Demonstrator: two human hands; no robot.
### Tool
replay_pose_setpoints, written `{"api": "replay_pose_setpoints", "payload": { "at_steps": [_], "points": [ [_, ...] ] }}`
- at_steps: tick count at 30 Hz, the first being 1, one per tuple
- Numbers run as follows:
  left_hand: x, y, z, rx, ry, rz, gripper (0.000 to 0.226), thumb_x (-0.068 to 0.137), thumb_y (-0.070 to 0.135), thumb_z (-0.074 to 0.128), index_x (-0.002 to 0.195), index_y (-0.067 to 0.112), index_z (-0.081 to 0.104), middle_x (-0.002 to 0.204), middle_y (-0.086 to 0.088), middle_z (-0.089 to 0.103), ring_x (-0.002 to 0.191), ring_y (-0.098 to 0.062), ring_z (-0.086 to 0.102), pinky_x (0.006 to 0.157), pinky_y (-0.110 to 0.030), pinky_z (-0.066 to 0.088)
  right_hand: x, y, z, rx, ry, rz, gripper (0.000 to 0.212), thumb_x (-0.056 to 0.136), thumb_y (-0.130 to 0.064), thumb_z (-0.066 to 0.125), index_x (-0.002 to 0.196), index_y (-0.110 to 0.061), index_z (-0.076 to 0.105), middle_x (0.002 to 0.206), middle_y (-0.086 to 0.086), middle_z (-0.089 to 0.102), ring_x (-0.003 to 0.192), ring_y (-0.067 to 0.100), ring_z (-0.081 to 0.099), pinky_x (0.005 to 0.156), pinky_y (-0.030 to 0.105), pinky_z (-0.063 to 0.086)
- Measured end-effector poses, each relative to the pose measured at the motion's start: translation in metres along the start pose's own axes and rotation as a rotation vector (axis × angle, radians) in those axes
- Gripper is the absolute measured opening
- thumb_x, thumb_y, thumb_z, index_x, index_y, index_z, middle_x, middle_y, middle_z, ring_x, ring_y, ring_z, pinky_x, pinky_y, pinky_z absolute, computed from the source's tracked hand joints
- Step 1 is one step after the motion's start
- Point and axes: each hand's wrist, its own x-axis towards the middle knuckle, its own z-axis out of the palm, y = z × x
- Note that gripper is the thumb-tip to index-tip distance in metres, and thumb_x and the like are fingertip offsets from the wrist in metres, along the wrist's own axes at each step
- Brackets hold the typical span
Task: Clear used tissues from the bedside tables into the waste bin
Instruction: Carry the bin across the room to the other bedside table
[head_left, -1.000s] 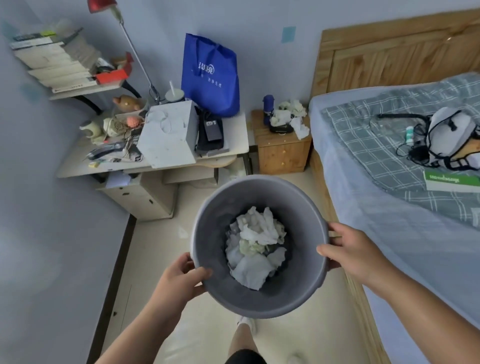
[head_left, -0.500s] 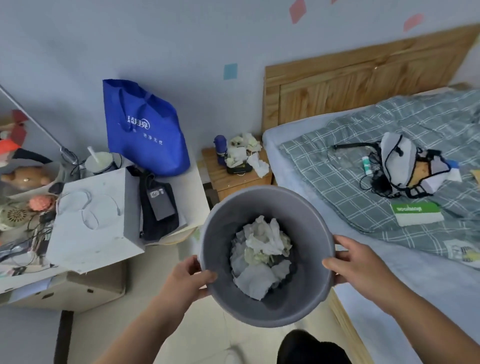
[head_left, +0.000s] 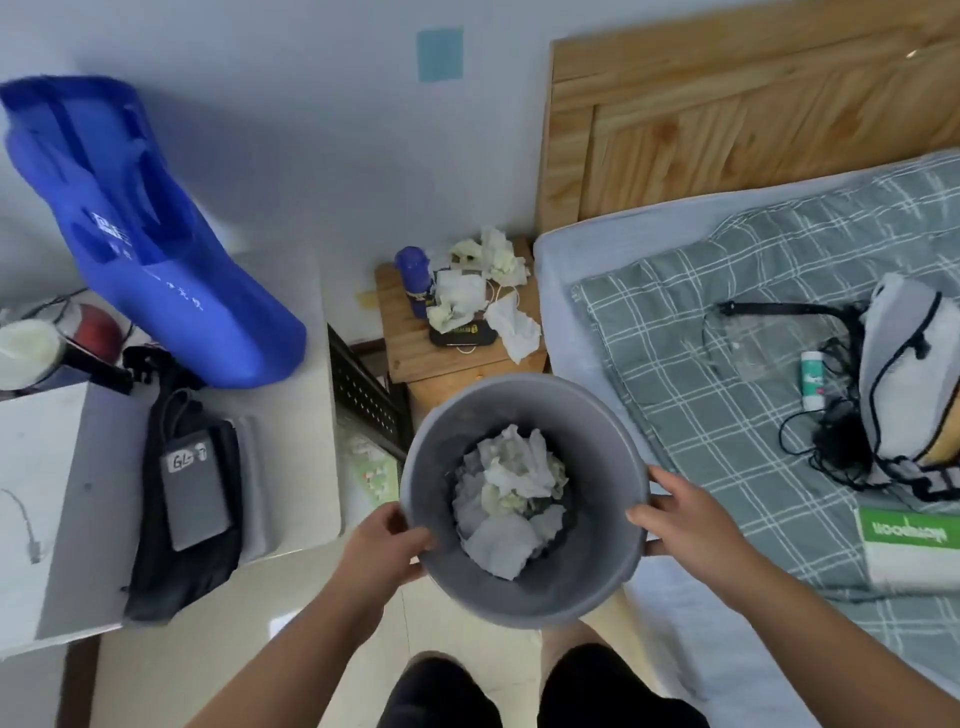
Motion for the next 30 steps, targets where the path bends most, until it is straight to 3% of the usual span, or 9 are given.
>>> {"api": "replay_pose_setpoints", "payload": {
  "at_steps": [2, 7, 11, 15, 18, 21, 24, 27, 30],
  "points": [
    [0.032, 0.002, 0.011, -0.030, 0.019, -0.058, 0.024, 0.087, -0.002, 0.067, 0.105, 0.012, 0.074, 0.091, 0.001, 0.082, 0.083, -0.016, 0.080, 0.063, -0.023, 0.063, 0.036, -0.005, -0.005, -0.002, -0.005, 0.041, 0.056, 0.093, -0.004, 0.060, 0.107, -0.057, 0.071, 0.097, 0.002, 0.083, 0.087, 0.019, 0.079, 0.065, 0.032, 0.065],
    [0.114, -0.021, 0.022, -0.106, 0.112, -0.115, 0.018, 0.087, -0.001, 0.067, 0.100, 0.009, 0.076, 0.087, -0.004, 0.081, 0.076, -0.018, 0.079, 0.063, -0.024, 0.064, 0.127, 0.007, 0.010, 0.005, 0.044, 0.079, 0.053, 0.088, -0.007, 0.058, 0.113, -0.052, 0.072, 0.100, 0.001, 0.083, 0.091, 0.023, 0.079, 0.071, 0.036, 0.066],
    [0.205, -0.084, 0.028, -0.139, 0.164, -0.166, 0.018, 0.088, 0.000, 0.065, 0.099, 0.010, 0.076, 0.081, 0.001, 0.080, 0.070, -0.011, 0.077, 0.062, -0.023, 0.064, 0.225, 0.059, 0.039, -0.030, 0.110, 0.085, 0.036, 0.084, -0.016, 0.063, 0.100, -0.045, 0.076, 0.096, -0.009, 0.083, 0.085, 0.011, 0.079, 0.074, 0.036, 0.064],
    [0.304, -0.147, 0.028, -0.149, 0.179, -0.203, 0.020, 0.091, 0.002, 0.064, 0.105, 0.008, 0.076, 0.097, -0.006, 0.081, 0.078, -0.012, 0.078, 0.067, -0.024, 0.064, 0.318, 0.127, 0.073, -0.073, 0.106, 0.101, 0.027, 0.084, -0.022, 0.063, 0.100, -0.039, 0.076, 0.096, -0.009, 0.083, 0.088, 0.011, 0.079, 0.080, 0.038, 0.060],
    [0.374, -0.183, 0.028, -0.156, 0.207, -0.219, 0.018, 0.092, 0.001, 0.066, 0.108, 0.000, 0.072, 0.101, -0.014, 0.077, 0.088, -0.023, 0.077, 0.068, -0.024, 0.065, 0.377, 0.174, 0.095, -0.095, 0.182, 0.127, 0.025, 0.083, -0.026, 0.061, 0.094, -0.044, 0.075, 0.086, -0.012, 0.081, 0.080, 0.010, 0.077, 0.071, 0.035, 0.059],
    [0.430, -0.209, 0.028, -0.156, 0.201, -0.209, 0.016, 0.092, -0.001, 0.067, 0.106, 0.004, 0.073, 0.098, -0.010, 0.081, 0.085, -0.021, 0.080, 0.067, -0.023, 0.064, 0.432, 0.210, 0.107, -0.119, 0.191, 0.162, 0.025, 0.081, -0.031, 0.061, 0.098, -0.040, 0.076, 0.089, -0.011, 0.081, 0.087, 0.016, 0.077, 0.081, 0.048, 0.062],
    [0.470, -0.227, 0.026, -0.177, 0.191, -0.210, 0.017, 0.094, -0.003, 0.067, 0.106, 0.007, 0.073, 0.098, -0.006, 0.084, 0.083, -0.017, 0.082, 0.066, -0.021, 0.063, 0.480, 0.233, 0.116, -0.087, 0.141, 0.196, 0.022, 0.080, -0.027, 0.062, 0.099, -0.025, 0.074, 0.098, 0.001, 0.081, 0.096, 0.030, 0.075, 0.090, 0.061, 0.058],
    [0.495, -0.242, 0.027, -0.192, 0.190, -0.220, 0.018, 0.096, -0.003, 0.068, 0.109, 0.009, 0.073, 0.100, -0.004, 0.085, 0.087, -0.017, 0.082, 0.065, -0.020, 0.063, 0.508, 0.250, 0.123, -0.039, 0.099, 0.255, 0.019, 0.093, -0.012, 0.064, 0.098, -0.028, 0.071, 0.107, 0.006, 0.080, 0.095, 0.029, 0.078, 0.083, 0.053, 0.065],
    [0.506, -0.253, 0.033, -0.233, 0.168, -0.242, 0.021, 0.097, -0.001, 0.069, 0.116, 0.009, 0.072, 0.107, -0.003, 0.085, 0.093, -0.017, 0.082, 0.068, -0.020, 0.063, 0.519, 0.257, 0.122, -0.013, 0.027, 0.290, 0.019, 0.103, -0.012, 0.061, 0.115, -0.024, 0.069, 0.108, 0.007, 0.080, 0.099, 0.032, 0.077, 0.066, 0.042, 0.066]
  ]
}}
